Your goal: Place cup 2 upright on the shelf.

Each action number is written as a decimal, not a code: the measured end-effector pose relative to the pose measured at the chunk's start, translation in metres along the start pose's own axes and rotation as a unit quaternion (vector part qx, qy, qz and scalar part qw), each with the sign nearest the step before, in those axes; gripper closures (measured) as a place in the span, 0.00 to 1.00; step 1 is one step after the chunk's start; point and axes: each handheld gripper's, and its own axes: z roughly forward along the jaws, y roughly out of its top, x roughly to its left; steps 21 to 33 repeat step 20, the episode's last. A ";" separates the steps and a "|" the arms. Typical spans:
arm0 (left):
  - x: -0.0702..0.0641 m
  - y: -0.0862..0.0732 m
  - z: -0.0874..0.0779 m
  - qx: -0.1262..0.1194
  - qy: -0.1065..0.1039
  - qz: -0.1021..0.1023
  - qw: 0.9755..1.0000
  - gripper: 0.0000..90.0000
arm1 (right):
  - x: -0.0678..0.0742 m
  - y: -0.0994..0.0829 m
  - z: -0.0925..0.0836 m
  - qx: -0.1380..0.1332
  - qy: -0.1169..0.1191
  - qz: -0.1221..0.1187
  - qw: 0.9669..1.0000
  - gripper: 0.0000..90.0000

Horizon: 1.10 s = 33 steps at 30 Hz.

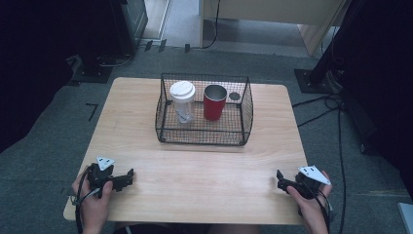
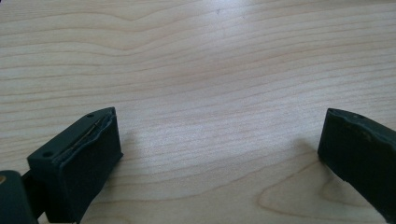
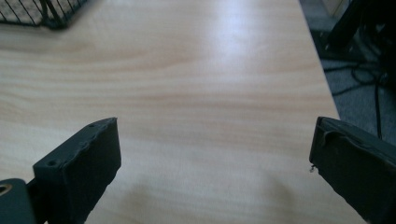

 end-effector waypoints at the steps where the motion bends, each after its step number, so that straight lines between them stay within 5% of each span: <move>1: 0.000 0.000 0.000 0.000 0.000 0.000 1.000 0.00 | 0.000 -0.001 0.000 0.010 -0.003 -0.001 1.000 0.03; 5: 0.000 0.000 0.000 0.000 0.000 0.000 1.000 0.00 | -0.001 -0.003 0.002 0.052 -0.013 -0.012 0.998 0.03; 8: 0.000 0.000 0.000 0.000 0.000 0.001 1.000 0.00 | -0.004 -0.003 0.002 0.063 0.017 0.003 0.998 0.06; 33: 0.000 0.000 0.000 0.000 0.000 0.001 1.000 0.00 | -0.002 -0.003 0.003 0.063 0.002 0.012 0.998 0.05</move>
